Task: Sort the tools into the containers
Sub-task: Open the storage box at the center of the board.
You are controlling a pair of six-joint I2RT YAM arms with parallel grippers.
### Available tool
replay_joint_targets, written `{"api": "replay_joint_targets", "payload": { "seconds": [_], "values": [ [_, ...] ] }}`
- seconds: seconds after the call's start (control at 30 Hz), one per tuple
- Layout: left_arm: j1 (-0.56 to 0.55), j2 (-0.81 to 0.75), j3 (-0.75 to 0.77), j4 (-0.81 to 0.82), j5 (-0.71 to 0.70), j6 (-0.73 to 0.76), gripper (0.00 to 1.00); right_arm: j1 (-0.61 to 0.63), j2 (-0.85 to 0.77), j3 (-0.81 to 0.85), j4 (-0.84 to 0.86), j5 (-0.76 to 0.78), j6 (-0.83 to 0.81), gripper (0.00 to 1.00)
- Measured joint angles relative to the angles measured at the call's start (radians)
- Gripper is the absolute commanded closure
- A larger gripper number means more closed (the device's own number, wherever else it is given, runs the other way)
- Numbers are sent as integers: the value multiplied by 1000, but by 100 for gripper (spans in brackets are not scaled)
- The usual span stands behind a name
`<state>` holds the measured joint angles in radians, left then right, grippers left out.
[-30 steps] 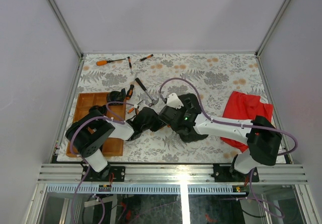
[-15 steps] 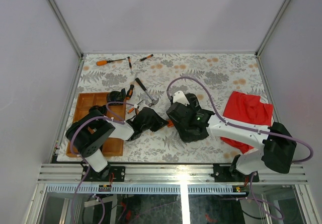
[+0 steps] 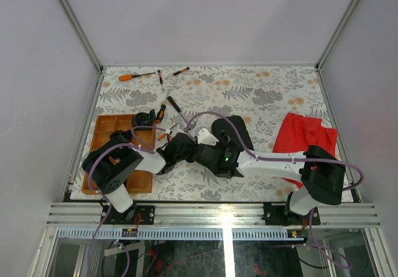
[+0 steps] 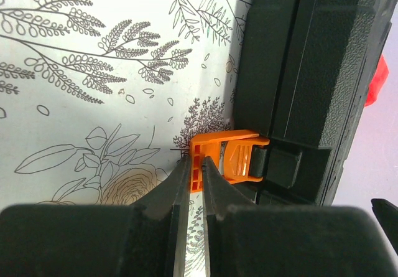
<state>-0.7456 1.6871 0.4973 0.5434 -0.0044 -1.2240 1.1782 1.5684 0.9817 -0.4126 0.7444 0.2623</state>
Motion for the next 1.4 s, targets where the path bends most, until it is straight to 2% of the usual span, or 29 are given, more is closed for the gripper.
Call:
{"api": "replay_joint_targets", "payload": {
  "seconds": [0.63, 0.9, 1.1, 1.4],
  "values": [
    [0, 13, -7, 23, -1, -7, 100, 13, 46, -64, 47, 87, 11, 1],
    [0, 16, -4, 13, -2, -7, 100, 12, -54, -77, 35, 112, 14, 1],
    [0, 16, 0, 8, -3, -7, 100, -20, -193, -92, 14, 111, 9, 1],
    [0, 16, 8, 0, -3, -6, 100, -192, -388, -132, -20, 114, -11, 0]
  ]
}}
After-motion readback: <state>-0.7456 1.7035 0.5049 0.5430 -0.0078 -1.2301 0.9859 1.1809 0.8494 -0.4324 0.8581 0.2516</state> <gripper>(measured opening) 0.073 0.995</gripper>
